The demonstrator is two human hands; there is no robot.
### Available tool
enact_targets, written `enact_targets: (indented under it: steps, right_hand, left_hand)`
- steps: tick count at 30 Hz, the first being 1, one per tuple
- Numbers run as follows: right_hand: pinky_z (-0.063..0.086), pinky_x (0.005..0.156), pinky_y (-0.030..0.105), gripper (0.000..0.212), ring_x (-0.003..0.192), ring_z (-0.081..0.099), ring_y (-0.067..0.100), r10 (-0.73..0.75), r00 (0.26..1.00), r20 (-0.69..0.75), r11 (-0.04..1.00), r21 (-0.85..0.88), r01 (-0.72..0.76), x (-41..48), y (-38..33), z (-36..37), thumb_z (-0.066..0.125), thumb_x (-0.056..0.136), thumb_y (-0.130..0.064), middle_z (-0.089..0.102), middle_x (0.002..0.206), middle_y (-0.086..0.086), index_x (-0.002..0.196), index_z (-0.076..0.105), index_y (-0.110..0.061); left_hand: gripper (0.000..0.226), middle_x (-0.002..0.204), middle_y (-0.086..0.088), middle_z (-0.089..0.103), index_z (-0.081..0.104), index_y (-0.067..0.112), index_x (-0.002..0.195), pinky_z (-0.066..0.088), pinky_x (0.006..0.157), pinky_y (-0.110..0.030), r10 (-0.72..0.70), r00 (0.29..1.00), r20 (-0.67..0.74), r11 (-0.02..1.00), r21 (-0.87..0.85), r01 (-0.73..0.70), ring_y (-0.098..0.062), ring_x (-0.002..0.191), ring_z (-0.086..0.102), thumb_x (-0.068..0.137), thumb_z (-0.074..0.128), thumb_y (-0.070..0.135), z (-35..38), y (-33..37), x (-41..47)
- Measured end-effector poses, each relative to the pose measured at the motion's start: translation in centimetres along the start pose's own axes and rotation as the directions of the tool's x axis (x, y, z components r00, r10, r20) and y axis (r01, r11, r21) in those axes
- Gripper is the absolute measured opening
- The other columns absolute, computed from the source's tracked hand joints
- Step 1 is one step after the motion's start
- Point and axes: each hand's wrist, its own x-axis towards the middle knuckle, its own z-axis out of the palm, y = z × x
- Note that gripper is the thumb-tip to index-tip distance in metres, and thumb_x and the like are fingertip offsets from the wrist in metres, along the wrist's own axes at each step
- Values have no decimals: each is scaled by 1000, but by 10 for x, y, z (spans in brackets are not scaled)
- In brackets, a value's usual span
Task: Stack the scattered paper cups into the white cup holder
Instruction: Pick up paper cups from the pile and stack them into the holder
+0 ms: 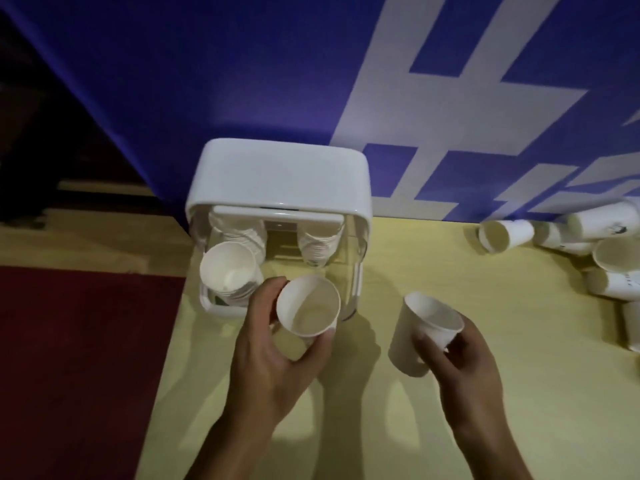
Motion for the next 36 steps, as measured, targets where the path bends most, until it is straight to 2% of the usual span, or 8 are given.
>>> enact_targets:
  steps: [2, 5, 9, 13, 17, 26, 30, 36]
  right_hand:
    - [55, 84, 40, 50, 98, 71, 12, -7, 1000, 1, 1000, 15, 7, -2, 0, 13, 77, 62, -56, 75, 110, -14, 110, 68, -43]
    - [57, 85, 41, 50, 93, 71, 10, -19, 1000, 14, 1000, 10, 19, -2, 1, 21, 85, 62, -47, 74, 108, -16, 108, 65, -44]
    - [56, 87, 38, 62, 99, 71, 12, -27, 999, 39, 999, 41, 26, 1, 3, 24, 95, 65, -41, 73, 117, -11, 118, 64, -40]
    - [54, 91, 33, 65, 110, 70, 11, -53, 997, 60, 998, 49, 50, 10, 5, 24, 94, 69, -35, 70, 125, -11, 126, 63, -34]
    - [53, 90, 32, 66, 111, 69, 9, -59, 995, 82, 998, 27, 57, 19, 8, 25, 94, 70, -34, 69, 126, -15, 127, 61, -36]
    - [56, 91, 36, 64, 108, 69, 8, -73, 992, 99, 997, 0, 73, 34, 12, 26, 90, 71, -24, 68, 124, -20, 125, 60, -38]
    - [56, 93, 37, 70, 114, 66, 8, -115, 987, 111, 993, -19, 118, 36, 11, 31, 86, 65, -39, 65, 128, -22, 128, 59, -37]
    - [52, 89, 23, 73, 118, 62, 2, -194, 972, 133, 977, -66, 204, 39, 3, 37, 90, 67, -38, 63, 131, -22, 132, 57, -35]
  left_hand:
    - [77, 133, 24, 57, 51, 25, 140, 52, 92, -18, 32, 999, 7, 998, 50, -32, 1, 119, 59, 75, 76, 55, 0, -10, 10]
    - [80, 139, 0, 61, 51, 12, 145, 57, 96, -39, 115, 993, 2, 987, 111, -114, -17, 127, 60, 79, 80, 46, 8, -25, 30]
    - [84, 141, -6, 59, 49, 11, 149, 57, 98, -46, 100, 995, -13, 978, 184, -96, -23, 130, 57, 80, 76, 52, 24, -37, 50]
    - [85, 141, 1, 57, 48, 28, 148, 55, 97, -46, -52, 986, 159, 951, 308, 0, -23, 128, 55, 75, 78, 59, 32, -43, 65]
    - [87, 139, 1, 60, 46, 34, 148, 52, 96, -39, -187, 958, 219, 913, 399, 87, -25, 124, 58, 74, 89, 45, 38, -50, 70]
    - [79, 131, 10, 61, 54, 36, 138, 44, 90, -31, -243, 944, 222, 908, 395, 141, -17, 118, 56, 68, 89, 47, 40, -50, 75]
    - [77, 127, 15, 59, 54, 39, 135, 40, 88, -28, -260, 936, 236, 911, 381, 157, -7, 109, 51, 66, 88, 47, 36, -49, 74]
    - [76, 121, 18, 62, 55, 43, 130, 52, 92, -35, -274, 916, 293, 913, 378, 152, -11, 110, 60, 60, 82, 54, 29, -49, 77]
